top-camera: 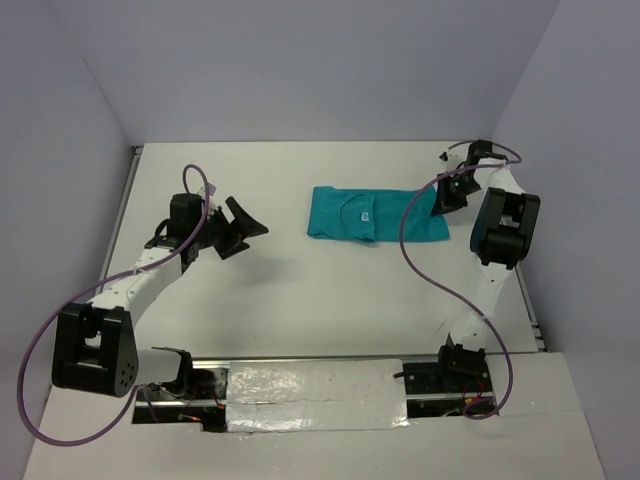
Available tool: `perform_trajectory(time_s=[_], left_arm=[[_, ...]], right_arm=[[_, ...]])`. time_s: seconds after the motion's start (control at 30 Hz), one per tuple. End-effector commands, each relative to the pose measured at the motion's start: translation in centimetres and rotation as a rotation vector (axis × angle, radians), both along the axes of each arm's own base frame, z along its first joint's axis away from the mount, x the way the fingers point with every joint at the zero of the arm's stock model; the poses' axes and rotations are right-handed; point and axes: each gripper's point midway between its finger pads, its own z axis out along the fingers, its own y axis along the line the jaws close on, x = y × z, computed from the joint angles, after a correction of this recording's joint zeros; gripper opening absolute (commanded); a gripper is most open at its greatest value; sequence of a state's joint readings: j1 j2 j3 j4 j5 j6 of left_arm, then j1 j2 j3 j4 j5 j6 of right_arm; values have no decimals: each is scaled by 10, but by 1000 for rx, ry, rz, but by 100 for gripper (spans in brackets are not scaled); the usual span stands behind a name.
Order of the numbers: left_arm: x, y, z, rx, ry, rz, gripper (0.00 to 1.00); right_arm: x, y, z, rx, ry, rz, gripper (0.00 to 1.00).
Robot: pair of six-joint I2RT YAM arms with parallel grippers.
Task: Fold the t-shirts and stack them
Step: Grab one side of the 2/3 rectangular tshirt with right arm
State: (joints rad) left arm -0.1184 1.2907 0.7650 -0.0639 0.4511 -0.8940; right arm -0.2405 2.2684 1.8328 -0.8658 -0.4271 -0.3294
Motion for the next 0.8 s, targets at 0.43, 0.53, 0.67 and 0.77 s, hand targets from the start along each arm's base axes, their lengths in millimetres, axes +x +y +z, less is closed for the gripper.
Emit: perform_trajectory(time_s=[0.43,0.53,0.67,0.77], left_arm=[[5,-3,12,-21,-46,-26,93],[3,-3,11,-20,-40,-24,93],[0,-2,12,-19,-44,-23,93],[-3,-2,11,-19,-40,-21,93]], right_arm=[[19,102,166,139,-352,207,0],[15,140,168,167,-338,255,0],[6,187,161,195,-310,323,0],[2,213,154,203,-285,348,0]])
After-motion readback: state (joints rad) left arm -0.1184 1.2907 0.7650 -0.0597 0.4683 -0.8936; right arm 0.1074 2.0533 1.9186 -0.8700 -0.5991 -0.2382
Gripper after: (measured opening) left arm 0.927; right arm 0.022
